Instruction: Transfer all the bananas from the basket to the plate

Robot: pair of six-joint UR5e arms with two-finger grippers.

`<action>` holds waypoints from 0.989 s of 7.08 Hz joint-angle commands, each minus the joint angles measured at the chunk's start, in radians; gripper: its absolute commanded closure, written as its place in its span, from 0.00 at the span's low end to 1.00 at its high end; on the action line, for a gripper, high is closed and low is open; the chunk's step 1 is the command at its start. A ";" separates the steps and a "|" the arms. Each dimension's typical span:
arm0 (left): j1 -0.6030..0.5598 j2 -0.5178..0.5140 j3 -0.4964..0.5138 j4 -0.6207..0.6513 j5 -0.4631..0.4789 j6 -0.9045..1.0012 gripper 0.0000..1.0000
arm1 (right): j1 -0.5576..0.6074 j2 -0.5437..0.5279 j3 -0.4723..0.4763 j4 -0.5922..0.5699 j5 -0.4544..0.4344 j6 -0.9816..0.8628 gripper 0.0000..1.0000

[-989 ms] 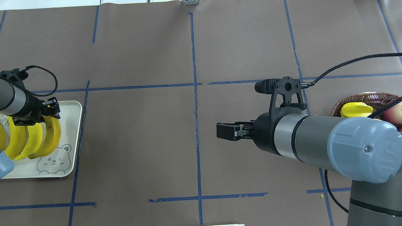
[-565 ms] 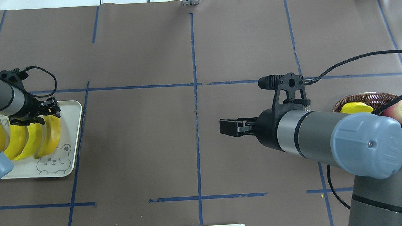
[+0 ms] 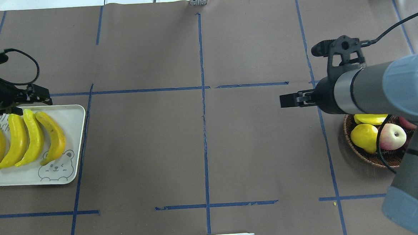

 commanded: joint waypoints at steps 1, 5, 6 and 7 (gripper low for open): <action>-0.151 0.065 -0.008 0.020 -0.087 0.288 0.01 | 0.336 -0.118 -0.065 -0.012 0.312 -0.374 0.00; -0.376 0.176 0.035 0.134 -0.182 0.791 0.01 | 0.745 -0.213 -0.335 -0.016 0.573 -0.997 0.00; -0.416 0.179 0.048 0.214 -0.182 0.903 0.01 | 0.803 -0.236 -0.399 -0.016 0.590 -1.120 0.00; -0.435 0.182 0.085 0.242 -0.188 0.977 0.01 | 0.822 -0.270 -0.437 -0.015 0.586 -1.151 0.00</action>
